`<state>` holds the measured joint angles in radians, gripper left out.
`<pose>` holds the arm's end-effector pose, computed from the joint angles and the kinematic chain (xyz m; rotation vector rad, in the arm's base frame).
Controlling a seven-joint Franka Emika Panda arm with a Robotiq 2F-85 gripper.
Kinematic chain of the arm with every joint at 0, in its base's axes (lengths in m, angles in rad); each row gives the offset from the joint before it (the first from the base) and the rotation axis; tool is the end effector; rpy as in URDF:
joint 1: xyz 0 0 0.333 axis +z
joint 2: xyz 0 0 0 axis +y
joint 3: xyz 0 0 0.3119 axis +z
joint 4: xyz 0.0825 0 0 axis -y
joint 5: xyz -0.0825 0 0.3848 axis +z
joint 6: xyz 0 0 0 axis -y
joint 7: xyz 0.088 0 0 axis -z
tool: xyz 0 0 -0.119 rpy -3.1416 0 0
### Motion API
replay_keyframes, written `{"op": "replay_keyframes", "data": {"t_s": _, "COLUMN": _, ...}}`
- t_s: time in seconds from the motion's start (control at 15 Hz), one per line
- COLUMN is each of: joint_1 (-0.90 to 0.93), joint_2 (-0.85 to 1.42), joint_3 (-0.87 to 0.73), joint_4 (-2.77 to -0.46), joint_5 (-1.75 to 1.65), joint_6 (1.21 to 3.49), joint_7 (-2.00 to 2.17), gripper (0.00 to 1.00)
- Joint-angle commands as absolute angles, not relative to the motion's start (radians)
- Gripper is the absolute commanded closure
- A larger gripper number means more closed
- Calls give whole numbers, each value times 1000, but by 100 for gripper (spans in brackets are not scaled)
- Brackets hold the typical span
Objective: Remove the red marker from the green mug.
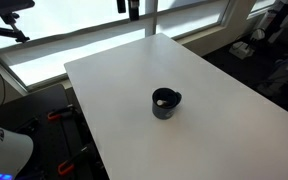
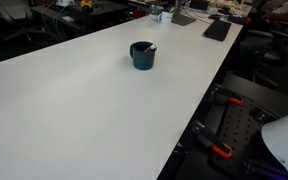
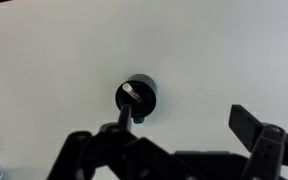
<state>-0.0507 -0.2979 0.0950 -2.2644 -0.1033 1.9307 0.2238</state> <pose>0.4580 0.0137 0.4611 3.0057 -0.2197 -0.0316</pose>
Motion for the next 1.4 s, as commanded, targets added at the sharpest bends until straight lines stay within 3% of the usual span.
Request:
{"op": "replay_keyframes", "data": {"t_s": 0.0, "joint_1": -35, "joint_2": -297, "joint_3": 81, "joint_4": -2262, "joint_5": -108, "joint_6": 1928, "joint_7": 227, "gripper": 0}}
{"op": "replay_keyframes", "data": {"t_s": 1.33, "joint_1": -49, "joint_2": -209, "joint_3": 29, "joint_4": -2222, "joint_5": -74, "joint_6": 1905, "joint_7": 212, "gripper": 0}}
